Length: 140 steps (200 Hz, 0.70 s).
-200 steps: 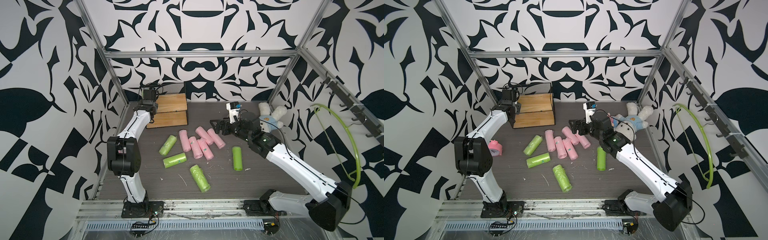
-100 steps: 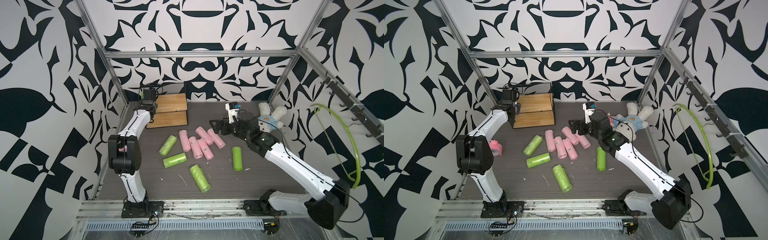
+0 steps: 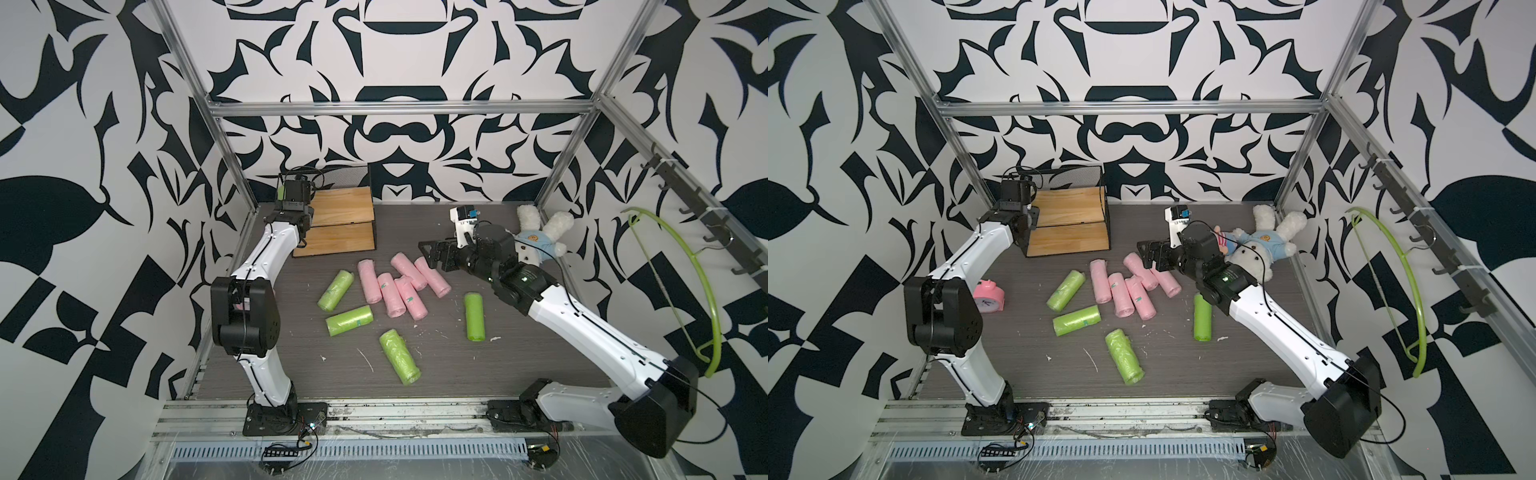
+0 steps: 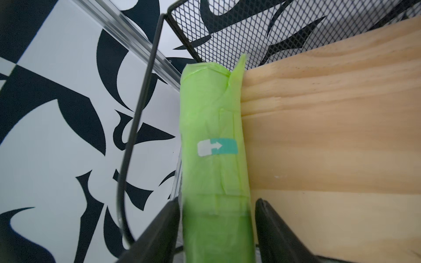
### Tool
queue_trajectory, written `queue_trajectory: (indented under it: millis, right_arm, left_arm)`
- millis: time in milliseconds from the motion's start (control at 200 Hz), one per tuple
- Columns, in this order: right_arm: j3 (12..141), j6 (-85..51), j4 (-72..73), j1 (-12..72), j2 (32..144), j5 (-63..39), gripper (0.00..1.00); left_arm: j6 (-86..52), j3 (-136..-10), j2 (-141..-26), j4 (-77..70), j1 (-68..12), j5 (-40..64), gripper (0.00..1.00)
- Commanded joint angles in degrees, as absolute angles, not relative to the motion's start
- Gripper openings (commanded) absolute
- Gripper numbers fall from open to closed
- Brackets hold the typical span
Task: Sort the rolls of trash bags by color and place them on the shelf
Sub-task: Place the roll of trash bags on the shelf.
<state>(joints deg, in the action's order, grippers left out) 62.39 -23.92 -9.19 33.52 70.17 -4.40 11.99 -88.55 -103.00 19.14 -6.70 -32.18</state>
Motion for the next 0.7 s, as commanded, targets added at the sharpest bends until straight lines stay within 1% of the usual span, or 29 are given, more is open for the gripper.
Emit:
queue_trajectory:
  millis: [0,195,405,500,695]
  right_arm:
    - [62.11,-24.13,-7.82,33.75,68.58,-4.22,0.95]
    - [61.96,-22.99,-12.89,33.77,68.28,-4.37,0.95]
    - [60.32,-22.31,-20.91,34.39,69.47,-8.85,0.95]
    - [59.51,-22.78,-23.52,36.24,70.19,-9.66,0.94]
    - [58.78,-24.66,-27.07,42.77,73.29,-8.03,0.93]
  left_arm:
    - [11.68,-89.32,-101.60,19.67,-6.35,-33.68,0.62]
    - [7.99,-89.61,-98.73,21.70,-6.44,-30.19,0.67]
    - [1.85,-88.97,-95.08,25.32,-6.71,-24.66,0.73]
    - [0.10,-88.34,-93.59,26.37,-6.89,-22.23,0.74]
    - [-3.93,-85.92,-89.16,27.60,-8.07,-16.46,0.75]
